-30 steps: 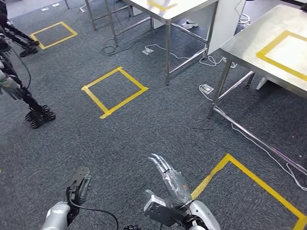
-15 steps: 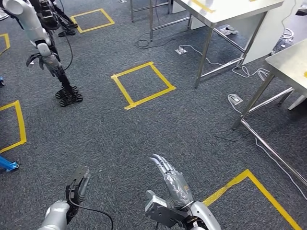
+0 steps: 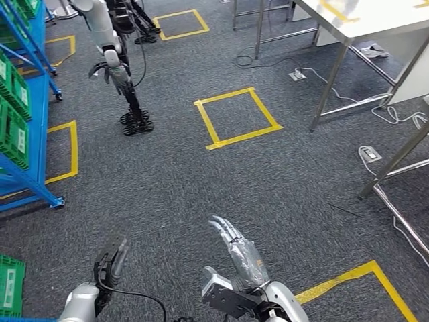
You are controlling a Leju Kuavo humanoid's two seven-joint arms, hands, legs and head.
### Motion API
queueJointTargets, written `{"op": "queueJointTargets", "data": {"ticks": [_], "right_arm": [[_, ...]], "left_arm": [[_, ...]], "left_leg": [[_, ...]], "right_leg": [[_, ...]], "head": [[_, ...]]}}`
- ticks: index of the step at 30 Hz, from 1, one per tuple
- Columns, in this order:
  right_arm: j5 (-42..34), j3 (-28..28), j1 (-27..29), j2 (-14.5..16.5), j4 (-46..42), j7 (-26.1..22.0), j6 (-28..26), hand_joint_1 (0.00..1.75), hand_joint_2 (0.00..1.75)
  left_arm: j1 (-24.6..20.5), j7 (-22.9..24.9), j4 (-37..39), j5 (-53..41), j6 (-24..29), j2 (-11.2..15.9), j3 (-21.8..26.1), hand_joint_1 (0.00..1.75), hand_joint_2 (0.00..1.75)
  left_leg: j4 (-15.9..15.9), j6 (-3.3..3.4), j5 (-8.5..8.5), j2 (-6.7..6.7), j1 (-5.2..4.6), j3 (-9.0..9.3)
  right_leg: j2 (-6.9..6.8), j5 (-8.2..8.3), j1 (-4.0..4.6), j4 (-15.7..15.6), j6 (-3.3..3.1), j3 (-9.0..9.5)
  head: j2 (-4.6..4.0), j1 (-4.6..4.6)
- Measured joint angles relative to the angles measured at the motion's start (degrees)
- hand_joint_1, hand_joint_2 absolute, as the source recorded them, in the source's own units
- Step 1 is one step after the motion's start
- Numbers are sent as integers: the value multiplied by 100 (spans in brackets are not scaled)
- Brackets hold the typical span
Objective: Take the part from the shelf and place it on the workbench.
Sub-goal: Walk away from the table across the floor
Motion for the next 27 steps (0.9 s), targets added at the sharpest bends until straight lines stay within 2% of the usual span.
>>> {"op": "queueJointTargets", "data": {"ticks": [1,2,4,5,6,7,8,9,10,11,12,13,14,15,16,17,19,20,21,22,24,25,26,27], "right_arm": [[0,0,3,0,0,0,0,0,0],[-1,0,4,0,0,0,0,0,0],[-1,1,-2,0,-2,-1,-2,0,0],[1,0,-7,0,-3,-1,-4,0,0],[1,0,-11,0,-5,-1,-6,0,0],[1,-1,-15,0,-6,0,-8,0,0],[1,-1,-18,0,-7,1,-9,0,0],[-1,0,-22,0,-7,1,-9,0,0],[-1,0,-24,0,-7,0,-9,0,0],[-1,0,-24,0,-7,0,-10,0,0],[-1,-1,-24,-1,-7,0,-10,0,0],[-1,-1,-20,-2,-7,0,-11,0,0],[-1,-2,-19,-3,-6,1,-11,0,0],[-1,-2,-18,-5,-6,1,-11,0,0],[-1,-2,-19,-5,-6,1,-11,0,0],[-1,-2,-21,-6,-6,1,-11,0,0],[0,-2,-31,-7,-7,1,-11,0,0],[0,-2,-35,-7,-7,-1,-14,0,0],[1,-2,-39,-7,-7,-1,-17,0,0],[1,-2,-41,-7,-8,-1,-20,0,0],[2,0,-46,-7,-8,-1,-22,0,0],[3,2,-50,-5,-9,-2,-22,0,0],[2,3,-53,-4,-9,-3,-24,0,0],[2,4,-54,-4,-10,-3,-25,0,0]], "left_arm": [[7,-2,1,1,-1,2,1,0,0],[10,-4,2,1,-1,3,1,0,0],[-1,-6,3,3,-4,-3,-1,0,0],[-12,-6,4,4,-8,-10,-2,0,0],[-20,-6,5,5,-10,-16,-3,0,0],[-21,-6,6,5,-13,-21,-3,0,0],[-15,-5,6,5,-13,-15,-2,0,0],[-7,-5,6,5,-12,-9,0,0,0],[-5,-4,6,5,-12,-3,1,0,0],[-12,-4,6,5,-12,-1,1,0,0],[-22,-4,6,5,-12,-2,1,0,0],[-32,-4,6,5,-12,-4,1,0,0],[-36,-4,7,5,-12,-6,1,0,0],[-35,-4,7,5,-12,-6,2,0,0],[-33,-4,8,5,-12,-3,2,0,0],[-31,-4,8,5,-12,-1,3,0,0],[-32,-4,8,6,-12,0,2,0,0],[-32,-4,8,5,-12,0,2,0,0],[-33,-4,8,5,-12,0,1,0,0],[-31,-4,8,4,-11,1,1,0,0],[-15,-3,8,3,-6,20,2,0,0],[-1,-1,9,2,-4,29,3,0,0],[8,2,11,1,-4,36,4,0,0],[6,4,13,0,-5,36,3,0,0]], "left_leg": [[-30,-12,70,12,8,28],[-285,-20,224,51,15,178],[-1058,-31,540,291,8,625],[-1336,-2,625,390,-2,777],[-1480,37,652,452,-13,844],[-1515,87,648,441,-30,838],[-1504,149,664,359,-30,810],[-1508,190,681,302,-31,789],[-1512,234,706,239,-29,768],[-1518,278,734,176,-23,744],[-1519,312,762,114,-21,713],[-1519,337,793,45,-27,675],[-1519,351,828,-28,-35,630],[-1518,354,869,-104,-44,580],[-1518,348,915,-184,-50,527],[-1517,338,965,-268,-53,473],[-1515,295,1070,-425,-48,375],[-1520,264,1125,-494,-42,343],[-1525,227,1180,-554,-34,320],[-1545,186,1236,-607,-25,309],[-1599,111,1331,-700,-4,290],[-1581,89,1282,-645,-9,258],[-1462,71,1119,-528,-18,197],[-1221,60,859,-364,-25,105]], "right_leg": [[-86,-1,-1,3,4,-2],[-168,-2,-3,8,13,0],[-308,-26,16,52,59,-6],[-362,-41,36,80,91,-16],[-413,-55,58,104,120,-26],[-465,-63,75,120,144,-33],[-520,-64,70,119,162,-30],[-501,-99,55,138,189,-36],[-399,-196,39,221,215,-63],[-248,-362,26,411,237,-131],[-68,-593,19,726,250,-247],[53,-835,21,1123,245,-392],[107,-1022,25,1499,235,-529],[129,-1113,27,1736,219,-604],[139,-1089,29,1756,196,-572],[159,-970,29,1549,170,-427],[351,-684,26,730,122,65],[469,-581,26,403,115,254],[564,-532,34,203,115,353],[597,-522,48,154,116,361],[498,-434,61,146,62,304],[430,-384,55,124,17,278],[353,-321,47,94,-29,248],[269,-257,39,70,-60,202]], "head": [[0,-1],[0,-1],[0,-9],[0,-6],[0,4],[0,14],[0,31],[0,38],[0,39],[0,42],[0,50],[0,57],[0,65],[0,69],[0,71],[0,70],[0,68],[0,67],[0,71],[0,72],[0,80],[0,74],[0,67],[0,58]]}}
